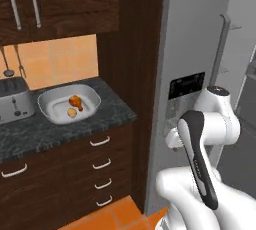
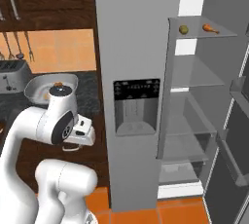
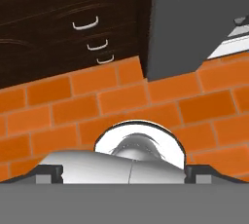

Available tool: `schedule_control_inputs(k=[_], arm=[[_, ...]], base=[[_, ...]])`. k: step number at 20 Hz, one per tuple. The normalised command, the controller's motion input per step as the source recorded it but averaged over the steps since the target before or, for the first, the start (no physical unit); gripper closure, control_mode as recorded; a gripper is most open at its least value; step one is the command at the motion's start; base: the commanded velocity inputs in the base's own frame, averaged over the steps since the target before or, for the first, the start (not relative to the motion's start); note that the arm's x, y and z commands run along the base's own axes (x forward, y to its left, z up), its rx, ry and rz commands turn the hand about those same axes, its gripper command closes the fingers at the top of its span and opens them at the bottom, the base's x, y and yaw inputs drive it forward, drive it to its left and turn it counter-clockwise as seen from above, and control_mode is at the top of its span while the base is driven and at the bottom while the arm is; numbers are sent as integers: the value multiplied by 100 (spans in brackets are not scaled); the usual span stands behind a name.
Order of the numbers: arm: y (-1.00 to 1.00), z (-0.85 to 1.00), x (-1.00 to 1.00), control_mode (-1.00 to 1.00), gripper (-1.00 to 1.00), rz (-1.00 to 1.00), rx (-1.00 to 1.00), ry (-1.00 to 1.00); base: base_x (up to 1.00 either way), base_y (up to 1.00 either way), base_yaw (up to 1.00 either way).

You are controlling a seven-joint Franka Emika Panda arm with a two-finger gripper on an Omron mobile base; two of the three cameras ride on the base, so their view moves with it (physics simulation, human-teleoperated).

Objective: Place one potato and one chicken drumstick in each tupperware on the nearby counter, to pack two identical lunches.

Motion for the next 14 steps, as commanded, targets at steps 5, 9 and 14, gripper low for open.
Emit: schedule_control_inputs(k=[5,9,14], arm=[[0,0,0,100,-100,0,0,0],[0,0,0,100,-100,0,0,0],[0,0,0,100,-100,0,0,0]], base=[[63,-99,8],[46,-95,20],[1,-97,10]])
